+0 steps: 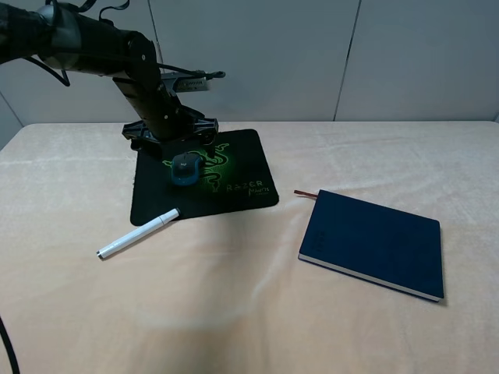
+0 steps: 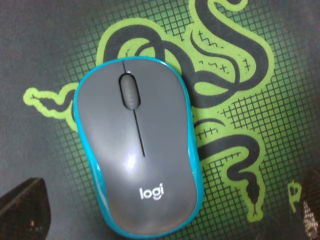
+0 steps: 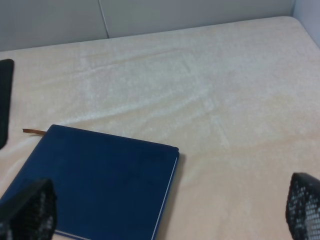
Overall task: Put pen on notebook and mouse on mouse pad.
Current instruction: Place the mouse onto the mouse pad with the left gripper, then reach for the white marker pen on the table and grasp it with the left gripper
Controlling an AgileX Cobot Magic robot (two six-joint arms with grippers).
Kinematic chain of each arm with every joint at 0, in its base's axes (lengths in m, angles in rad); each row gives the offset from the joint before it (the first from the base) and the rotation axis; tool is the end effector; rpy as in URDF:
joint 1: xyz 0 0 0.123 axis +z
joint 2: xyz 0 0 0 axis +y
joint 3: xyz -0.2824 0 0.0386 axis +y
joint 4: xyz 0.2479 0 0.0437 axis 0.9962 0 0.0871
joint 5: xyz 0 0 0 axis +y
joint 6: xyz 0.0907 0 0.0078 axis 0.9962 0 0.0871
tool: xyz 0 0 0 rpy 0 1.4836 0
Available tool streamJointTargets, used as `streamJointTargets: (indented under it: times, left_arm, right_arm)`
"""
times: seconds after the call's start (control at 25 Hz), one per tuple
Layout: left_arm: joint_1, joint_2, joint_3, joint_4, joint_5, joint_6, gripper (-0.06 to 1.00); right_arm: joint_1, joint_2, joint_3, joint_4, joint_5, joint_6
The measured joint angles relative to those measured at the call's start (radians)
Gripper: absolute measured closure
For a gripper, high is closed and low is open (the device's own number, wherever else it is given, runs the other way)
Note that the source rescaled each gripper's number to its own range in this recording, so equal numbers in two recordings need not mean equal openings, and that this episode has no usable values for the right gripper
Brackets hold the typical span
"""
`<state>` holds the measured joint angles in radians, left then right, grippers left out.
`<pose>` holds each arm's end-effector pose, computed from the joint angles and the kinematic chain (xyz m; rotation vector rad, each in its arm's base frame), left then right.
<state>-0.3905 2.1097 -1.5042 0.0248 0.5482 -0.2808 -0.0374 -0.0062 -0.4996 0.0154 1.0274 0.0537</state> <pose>0.4172 -0.1704 0.1606 0.1690 2.6469 -0.2021 -0.0044 0.0014 0.2798 0.0909 2.0032 0.0287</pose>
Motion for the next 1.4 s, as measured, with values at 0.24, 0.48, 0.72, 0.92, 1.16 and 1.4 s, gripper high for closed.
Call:
streamJointTargets:
  times: [0.24,0.48,0.72,0.92,1.16,1.4]
  left_arm:
    - [0.0,-0.012,0.0,-0.002,0.099,0.004,-0.05]
    - [0.0,-0.126,0.0,-0.001,0.206,0.048,-0.05]
    - [0.0,-0.247,0.0,-0.001,0.331,0.062,-0.05]
    - [0.0,-0.293,0.0,-0.001,0.443,0.143,-0.05]
    - [0.0,-0.299,0.016,-0.001,0.536,0.183,-0.05]
    - [0.0,-0.3,0.157,-0.01,0.539,0.19,-0.05]
  right_arm:
    - [0.0,0.0,0.0,0.0,0.0,0.0]
    - [0.0,0.0,0.0,0.0,0.0,0.0]
    - [0.0,0.0,0.0,0.0,0.0,0.0]
    - [0.0,0.0,0.0,0.0,0.0,0.0]
    - [0.0,0.0,0.0,0.0,0.0,0.0]
    - [0.0,0.0,0.0,0.0,0.0,0.0]
